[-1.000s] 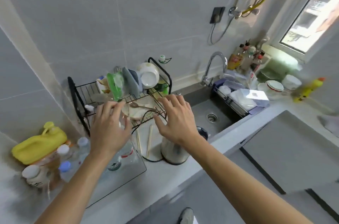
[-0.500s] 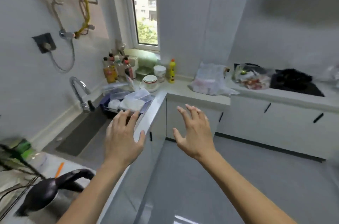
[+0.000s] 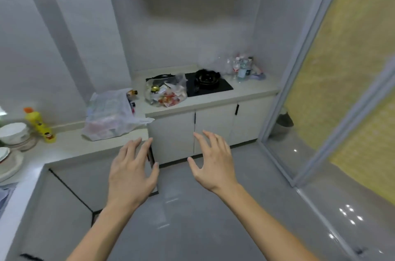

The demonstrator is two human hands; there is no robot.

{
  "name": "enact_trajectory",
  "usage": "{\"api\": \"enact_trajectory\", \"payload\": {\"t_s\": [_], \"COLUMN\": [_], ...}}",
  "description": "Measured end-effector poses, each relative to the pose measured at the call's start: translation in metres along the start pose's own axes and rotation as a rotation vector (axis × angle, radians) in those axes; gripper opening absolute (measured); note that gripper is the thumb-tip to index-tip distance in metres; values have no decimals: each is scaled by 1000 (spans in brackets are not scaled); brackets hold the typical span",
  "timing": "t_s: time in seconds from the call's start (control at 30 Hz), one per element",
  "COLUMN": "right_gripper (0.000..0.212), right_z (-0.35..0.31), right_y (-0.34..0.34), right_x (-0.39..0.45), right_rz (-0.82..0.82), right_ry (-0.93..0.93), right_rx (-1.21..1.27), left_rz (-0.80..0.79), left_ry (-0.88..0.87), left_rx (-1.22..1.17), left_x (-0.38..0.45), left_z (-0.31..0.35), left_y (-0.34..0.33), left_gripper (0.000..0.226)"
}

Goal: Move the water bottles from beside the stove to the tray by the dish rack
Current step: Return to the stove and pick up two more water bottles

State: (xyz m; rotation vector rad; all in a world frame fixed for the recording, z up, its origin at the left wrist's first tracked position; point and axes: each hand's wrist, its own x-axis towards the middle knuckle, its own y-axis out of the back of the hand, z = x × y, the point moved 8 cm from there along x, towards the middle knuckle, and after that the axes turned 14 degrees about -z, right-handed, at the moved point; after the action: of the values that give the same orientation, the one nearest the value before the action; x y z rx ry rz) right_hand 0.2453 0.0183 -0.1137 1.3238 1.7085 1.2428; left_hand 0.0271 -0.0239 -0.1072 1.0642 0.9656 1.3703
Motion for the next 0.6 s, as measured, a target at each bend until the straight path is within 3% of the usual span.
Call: {"api": "enact_trajectory", "payload": {"t_s": [0.33, 0.6], "right_gripper": [71, 73], "right_z": [133, 211], "right_y": [9, 43], "right_x": [139, 278], "right_rz": [19, 66], "right_ry": [-178, -293], "right_rx": [-32, -24], "left_rz": [-76, -109], "left_ry": [-194, -339], "left_rx": [-114, -138], "left_x": [215, 404], "left_z": [65, 112], "left_y": [-74, -82], "left_gripper": [68, 69]}}
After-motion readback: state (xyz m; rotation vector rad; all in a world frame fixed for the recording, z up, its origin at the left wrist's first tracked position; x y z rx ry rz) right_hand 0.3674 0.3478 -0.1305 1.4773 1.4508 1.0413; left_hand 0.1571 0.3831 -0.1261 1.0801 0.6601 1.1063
